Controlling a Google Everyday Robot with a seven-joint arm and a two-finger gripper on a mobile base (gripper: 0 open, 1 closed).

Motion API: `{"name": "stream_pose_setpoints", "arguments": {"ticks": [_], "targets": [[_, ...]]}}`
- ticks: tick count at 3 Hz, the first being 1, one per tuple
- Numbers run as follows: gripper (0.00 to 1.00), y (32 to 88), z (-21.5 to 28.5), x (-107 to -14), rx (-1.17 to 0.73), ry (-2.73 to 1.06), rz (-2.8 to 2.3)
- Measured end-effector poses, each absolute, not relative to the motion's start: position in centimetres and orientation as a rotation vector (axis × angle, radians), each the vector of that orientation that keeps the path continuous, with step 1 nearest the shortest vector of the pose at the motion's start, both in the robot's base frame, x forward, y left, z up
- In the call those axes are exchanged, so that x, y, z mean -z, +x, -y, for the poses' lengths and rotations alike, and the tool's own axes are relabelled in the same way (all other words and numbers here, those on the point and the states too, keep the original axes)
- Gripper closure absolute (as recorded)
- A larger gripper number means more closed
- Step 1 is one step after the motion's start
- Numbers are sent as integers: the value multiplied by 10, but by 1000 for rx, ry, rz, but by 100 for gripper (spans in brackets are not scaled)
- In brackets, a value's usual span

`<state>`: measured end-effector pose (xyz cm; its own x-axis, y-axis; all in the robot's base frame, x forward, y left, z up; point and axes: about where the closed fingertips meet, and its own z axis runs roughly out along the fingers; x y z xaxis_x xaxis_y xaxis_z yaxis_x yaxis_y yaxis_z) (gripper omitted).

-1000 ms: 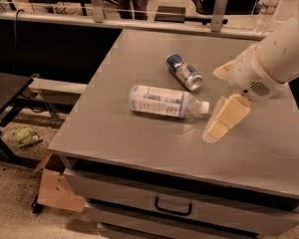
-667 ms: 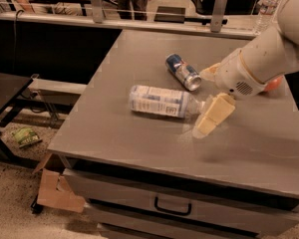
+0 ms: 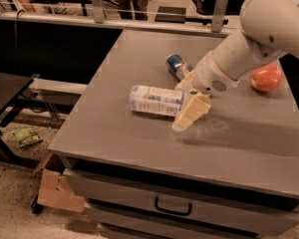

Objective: Pick blue plastic bottle

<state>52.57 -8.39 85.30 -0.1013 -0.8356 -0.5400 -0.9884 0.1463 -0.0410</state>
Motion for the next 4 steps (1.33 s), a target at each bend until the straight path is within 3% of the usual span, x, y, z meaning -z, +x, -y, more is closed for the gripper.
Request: {"name": "stream_pose_setpoints", "arguments": {"ticks": [2, 3, 4], "targets": [[72, 516, 78, -858, -410, -1681, -2083], [100, 508, 94, -906, -352, -1590, -1981], [100, 498, 114, -938, -326, -1586, -1853]]}}
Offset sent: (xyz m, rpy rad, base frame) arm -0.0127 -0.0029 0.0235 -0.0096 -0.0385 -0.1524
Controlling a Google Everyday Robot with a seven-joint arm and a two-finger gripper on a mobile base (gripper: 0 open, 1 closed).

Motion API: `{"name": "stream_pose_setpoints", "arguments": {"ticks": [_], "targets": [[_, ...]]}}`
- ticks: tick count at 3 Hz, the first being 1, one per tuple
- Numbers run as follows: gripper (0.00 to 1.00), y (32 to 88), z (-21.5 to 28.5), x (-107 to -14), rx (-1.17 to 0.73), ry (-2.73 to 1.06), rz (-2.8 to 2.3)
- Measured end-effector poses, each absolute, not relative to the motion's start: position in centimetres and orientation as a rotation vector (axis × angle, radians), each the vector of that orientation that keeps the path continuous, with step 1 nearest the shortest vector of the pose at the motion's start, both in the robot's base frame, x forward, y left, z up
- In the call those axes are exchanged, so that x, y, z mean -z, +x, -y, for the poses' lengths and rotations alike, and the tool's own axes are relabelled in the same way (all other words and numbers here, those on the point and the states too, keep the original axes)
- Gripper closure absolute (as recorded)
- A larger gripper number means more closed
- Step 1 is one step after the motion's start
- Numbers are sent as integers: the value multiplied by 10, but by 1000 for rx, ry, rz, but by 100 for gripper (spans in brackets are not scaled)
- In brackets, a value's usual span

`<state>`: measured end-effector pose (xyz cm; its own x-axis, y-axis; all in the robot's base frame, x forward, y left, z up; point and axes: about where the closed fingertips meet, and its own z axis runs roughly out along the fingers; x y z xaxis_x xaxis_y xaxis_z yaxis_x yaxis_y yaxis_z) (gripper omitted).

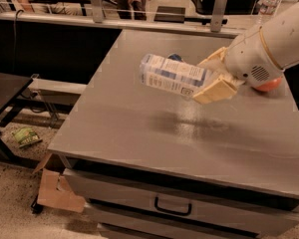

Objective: Pick blue plastic bottle

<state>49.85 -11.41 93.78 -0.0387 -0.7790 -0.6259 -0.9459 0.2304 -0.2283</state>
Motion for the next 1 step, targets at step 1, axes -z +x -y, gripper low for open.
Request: {"name": "stream_pose_setpoints", "arguments": {"ticks": [1], "targets": [[100, 498, 114, -938, -327, -1586, -1854]]}}
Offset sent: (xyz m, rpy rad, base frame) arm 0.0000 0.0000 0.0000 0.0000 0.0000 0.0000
